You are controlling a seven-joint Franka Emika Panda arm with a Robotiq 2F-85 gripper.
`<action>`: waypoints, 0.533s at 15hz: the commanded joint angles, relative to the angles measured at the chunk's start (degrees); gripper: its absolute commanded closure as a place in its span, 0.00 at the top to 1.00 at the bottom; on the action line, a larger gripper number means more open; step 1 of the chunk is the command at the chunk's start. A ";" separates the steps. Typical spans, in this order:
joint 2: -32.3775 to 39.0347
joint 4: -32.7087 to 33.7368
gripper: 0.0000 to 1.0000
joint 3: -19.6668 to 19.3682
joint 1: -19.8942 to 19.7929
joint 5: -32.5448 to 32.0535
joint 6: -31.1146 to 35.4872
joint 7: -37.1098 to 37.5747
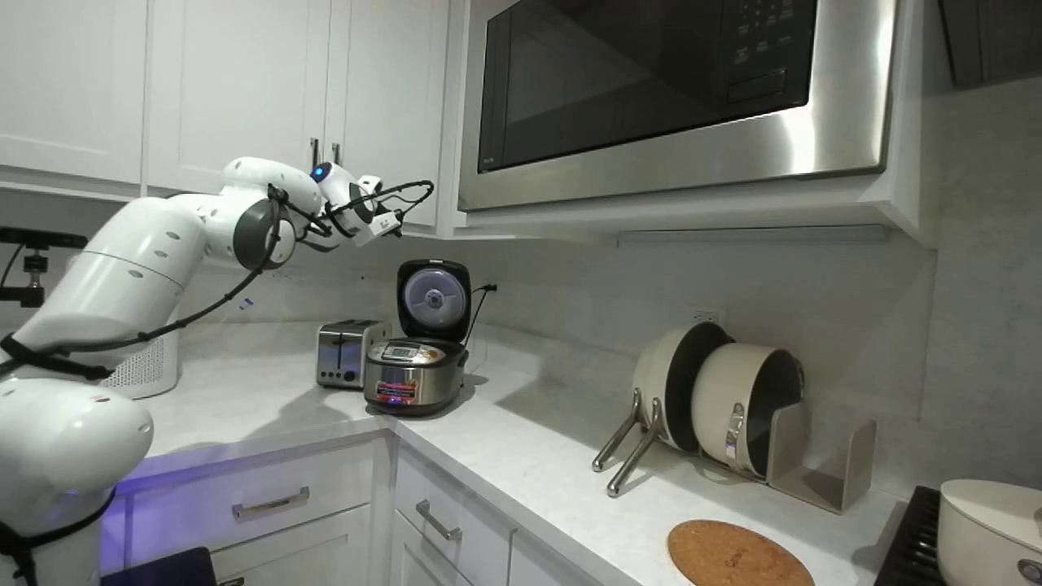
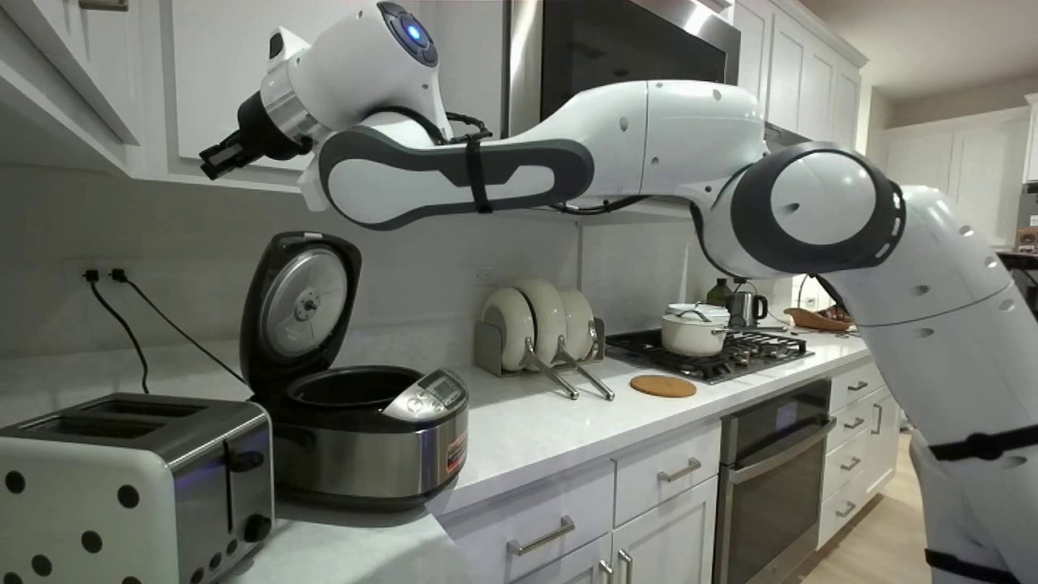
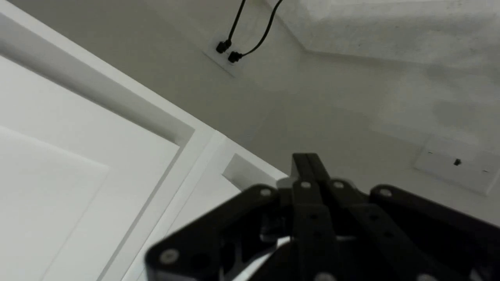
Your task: Close the lid of the rice cooker
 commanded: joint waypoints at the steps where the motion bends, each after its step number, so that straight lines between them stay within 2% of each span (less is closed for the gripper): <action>1: 5.07 8.12 0.00 -3.00 2.07 -2.48 -3.45 0.76; 8: 9.37 12.77 0.00 -7.78 2.54 -4.20 -7.85 0.27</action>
